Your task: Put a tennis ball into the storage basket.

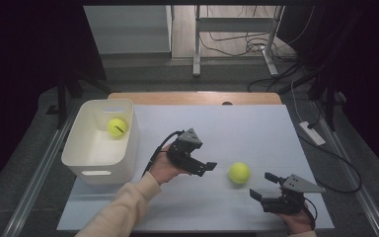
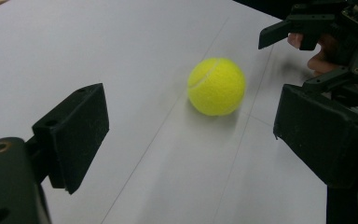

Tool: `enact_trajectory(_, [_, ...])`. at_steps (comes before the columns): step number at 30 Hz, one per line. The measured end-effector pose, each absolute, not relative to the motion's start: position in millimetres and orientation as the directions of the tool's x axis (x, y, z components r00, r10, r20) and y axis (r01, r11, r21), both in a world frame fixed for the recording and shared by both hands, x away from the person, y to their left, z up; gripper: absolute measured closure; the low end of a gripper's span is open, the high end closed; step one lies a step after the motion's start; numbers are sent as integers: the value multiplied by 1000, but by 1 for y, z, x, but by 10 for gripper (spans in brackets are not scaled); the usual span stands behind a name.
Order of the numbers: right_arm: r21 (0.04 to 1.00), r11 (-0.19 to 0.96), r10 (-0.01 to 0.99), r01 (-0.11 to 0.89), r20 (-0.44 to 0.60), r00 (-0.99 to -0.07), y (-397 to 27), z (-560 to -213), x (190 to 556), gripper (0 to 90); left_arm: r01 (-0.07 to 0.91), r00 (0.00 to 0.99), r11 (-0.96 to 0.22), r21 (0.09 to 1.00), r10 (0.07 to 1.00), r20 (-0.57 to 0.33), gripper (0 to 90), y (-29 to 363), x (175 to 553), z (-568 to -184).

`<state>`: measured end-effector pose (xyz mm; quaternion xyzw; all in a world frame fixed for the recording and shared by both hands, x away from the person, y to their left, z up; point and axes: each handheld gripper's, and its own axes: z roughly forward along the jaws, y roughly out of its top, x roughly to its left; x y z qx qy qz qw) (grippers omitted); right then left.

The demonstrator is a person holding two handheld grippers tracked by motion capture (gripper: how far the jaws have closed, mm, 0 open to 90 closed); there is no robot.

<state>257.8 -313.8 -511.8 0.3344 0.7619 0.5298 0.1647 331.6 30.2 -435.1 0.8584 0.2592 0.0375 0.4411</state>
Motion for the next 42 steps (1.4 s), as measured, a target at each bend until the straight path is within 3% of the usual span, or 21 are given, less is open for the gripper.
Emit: enact_trajectory(42, [923,217,670,318,96,-736,-309,-508,255,109,410,879,-483,774,436,-194,103,-6,344,-466])
